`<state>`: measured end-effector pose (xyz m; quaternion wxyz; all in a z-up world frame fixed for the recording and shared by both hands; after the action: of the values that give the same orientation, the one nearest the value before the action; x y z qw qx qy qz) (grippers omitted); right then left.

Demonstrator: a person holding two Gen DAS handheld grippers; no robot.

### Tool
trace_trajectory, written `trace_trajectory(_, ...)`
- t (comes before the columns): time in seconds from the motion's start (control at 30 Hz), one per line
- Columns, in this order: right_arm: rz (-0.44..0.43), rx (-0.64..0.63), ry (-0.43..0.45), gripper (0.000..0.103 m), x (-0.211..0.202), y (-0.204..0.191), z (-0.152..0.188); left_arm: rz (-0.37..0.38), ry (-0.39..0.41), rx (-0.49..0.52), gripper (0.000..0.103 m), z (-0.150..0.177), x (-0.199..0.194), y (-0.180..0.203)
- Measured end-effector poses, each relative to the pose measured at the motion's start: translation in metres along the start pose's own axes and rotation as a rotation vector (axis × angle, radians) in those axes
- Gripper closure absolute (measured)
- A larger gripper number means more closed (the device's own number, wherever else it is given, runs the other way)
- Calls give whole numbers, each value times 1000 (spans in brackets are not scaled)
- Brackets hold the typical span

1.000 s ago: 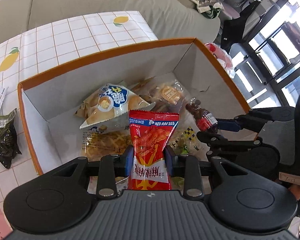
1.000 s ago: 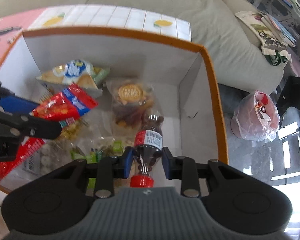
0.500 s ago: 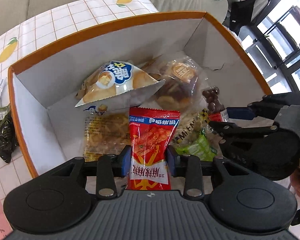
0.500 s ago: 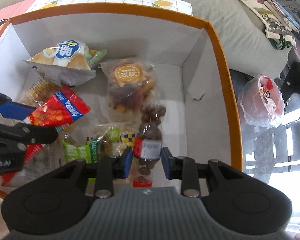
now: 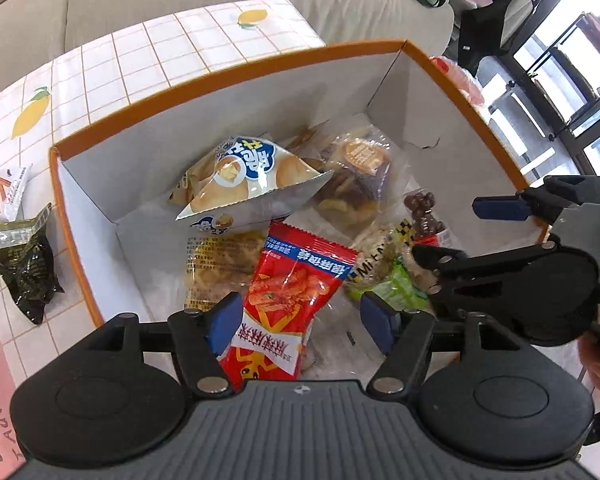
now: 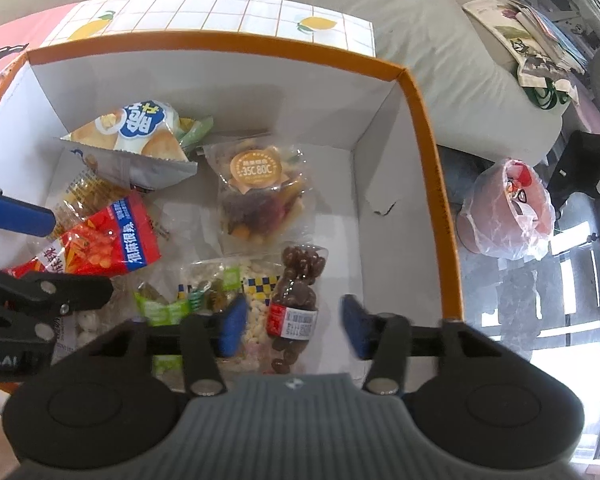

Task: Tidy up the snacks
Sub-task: 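Withdraw both tools from the box toward the seaweed pack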

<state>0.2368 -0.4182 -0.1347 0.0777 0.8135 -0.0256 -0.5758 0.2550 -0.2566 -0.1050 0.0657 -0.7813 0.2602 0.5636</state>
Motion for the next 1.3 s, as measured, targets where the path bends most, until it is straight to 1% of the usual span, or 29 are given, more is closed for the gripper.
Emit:
trace_trajectory(0.03,3,8,5,35,-2,0,0,4,12,1,24,0,-4,1)
trace_trajectory(0.2,8,10,24,34,-17,-4,-1,0,58,17,23,1,-30,5)
trace_trajectory(0.27,5,16,37,30,-25,-4,0,-5,93,22,23,4,-46,5)
trace_trajectory(0.37,8,39,70,28,-41,-5,0,-33,163,49,23,10,-69,5)
trace_trajectory(0.43,2,66,104,28,-55,-7,2,-52,221,65,23,17,-88,4)
trace_trajectory(0.6,-16,157,221,28,-93,-17,7,-65,324,66,24,36,-133,-2)
trace_trajectory(0.67,-29,189,263,26,-106,-23,9,-78,366,65,24,44,-152,-6)
trace_trajectory(0.77,-64,215,307,25,-123,-38,12,-112,427,44,24,58,-172,-16)
trace_trajectory(0.83,-71,226,340,25,-133,-50,16,-124,458,23,24,68,-183,-27)
trace_trajectory(1.0,-98,237,425,25,-158,-88,28,-207,485,-31,27,93,-200,-57)
trace_trajectory(1.03,-106,239,447,25,-162,-97,31,-214,488,-46,27,98,-203,-62)
trace_trajectory(1.1,-126,259,484,25,-168,-113,37,-207,499,-84,27,110,-208,-77)
trace_trajectory(1.13,-151,282,494,25,-170,-122,41,-212,505,-94,27,116,-210,-83)
trace_trajectory(1.23,-216,336,504,25,-171,-144,49,-260,510,-99,27,134,-214,-98)
trace_trajectory(1.3,-218,348,509,25,-169,-161,54,-283,502,-95,28,146,-213,-107)
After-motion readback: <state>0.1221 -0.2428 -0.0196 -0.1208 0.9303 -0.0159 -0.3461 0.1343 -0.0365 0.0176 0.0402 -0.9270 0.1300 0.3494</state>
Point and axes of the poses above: each gripper's, at about its wrist camera, not at the fingertips, and x roughly the way its jaws point, y to its right, z to its underside, the point moved 3 cm from there along x, roughly the way its jaws point, and after that the axes turned 9 degrees about x, right-handed, at the moved point
